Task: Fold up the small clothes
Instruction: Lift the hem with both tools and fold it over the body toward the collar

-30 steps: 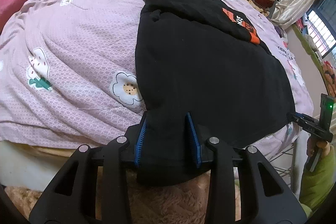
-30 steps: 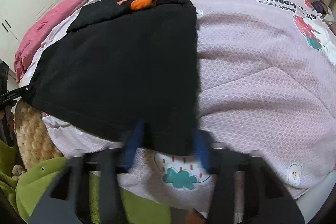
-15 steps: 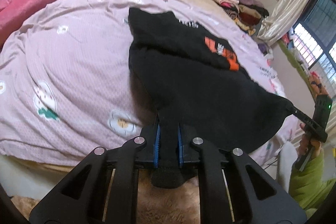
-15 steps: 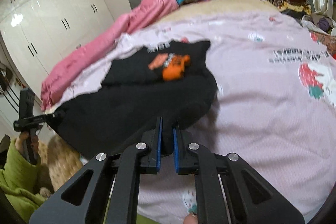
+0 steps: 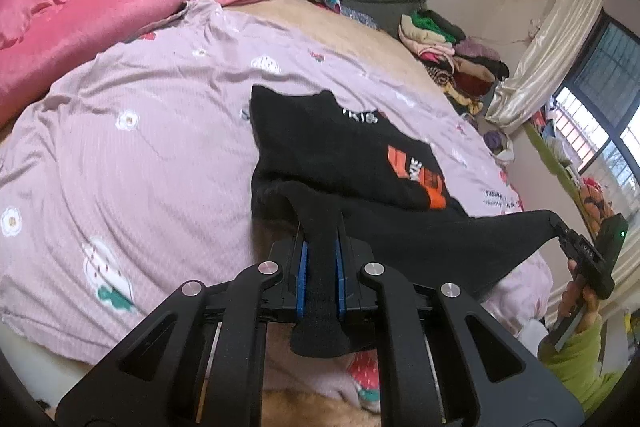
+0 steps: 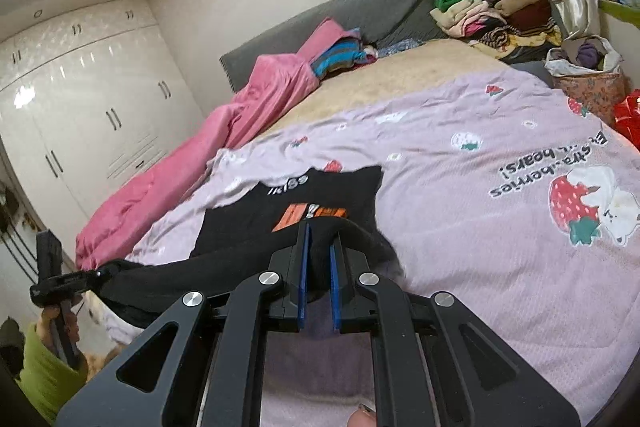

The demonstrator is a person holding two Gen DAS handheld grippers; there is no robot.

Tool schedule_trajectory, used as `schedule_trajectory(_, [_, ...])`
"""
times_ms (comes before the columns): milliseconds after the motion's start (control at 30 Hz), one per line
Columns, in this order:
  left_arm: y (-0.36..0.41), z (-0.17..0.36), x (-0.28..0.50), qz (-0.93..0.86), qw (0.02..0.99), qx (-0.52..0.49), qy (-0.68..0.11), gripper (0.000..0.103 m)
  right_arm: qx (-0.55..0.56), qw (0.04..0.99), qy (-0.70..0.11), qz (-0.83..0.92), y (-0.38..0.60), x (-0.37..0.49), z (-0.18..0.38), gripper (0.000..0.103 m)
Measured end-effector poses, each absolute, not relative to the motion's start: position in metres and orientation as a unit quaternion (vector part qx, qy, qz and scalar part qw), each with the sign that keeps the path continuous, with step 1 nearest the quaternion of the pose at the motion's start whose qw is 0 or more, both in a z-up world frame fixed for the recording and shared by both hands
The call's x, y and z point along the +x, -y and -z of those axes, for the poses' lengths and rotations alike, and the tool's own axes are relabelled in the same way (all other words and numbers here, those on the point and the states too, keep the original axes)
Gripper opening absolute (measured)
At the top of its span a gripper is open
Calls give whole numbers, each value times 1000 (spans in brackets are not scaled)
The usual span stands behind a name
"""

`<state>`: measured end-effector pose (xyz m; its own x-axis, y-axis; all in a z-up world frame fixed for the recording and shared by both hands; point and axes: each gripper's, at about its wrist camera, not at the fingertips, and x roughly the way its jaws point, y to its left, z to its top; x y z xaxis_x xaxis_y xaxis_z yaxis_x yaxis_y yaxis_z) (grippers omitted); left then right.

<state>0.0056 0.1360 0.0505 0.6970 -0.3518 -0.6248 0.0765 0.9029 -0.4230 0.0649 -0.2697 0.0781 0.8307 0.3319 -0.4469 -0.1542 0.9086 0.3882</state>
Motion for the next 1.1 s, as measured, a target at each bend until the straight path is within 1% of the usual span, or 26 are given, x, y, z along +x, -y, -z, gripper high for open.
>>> schedule_trajectory(567, [-143, -71, 60, 101, 912, -204, -342, 4, 160, 954, -232, -98, 261, 117, -95, 8])
schedule_trajectory(800, [-143, -69, 86, 90, 911, -206, -345, 4, 140, 959, -236, -73, 252, 149, -96, 8])
schedule_trajectory(1100, [-140, -65, 115, 65, 917, -188, -346, 4, 140, 957, -247, -60, 249, 179, -91, 8])
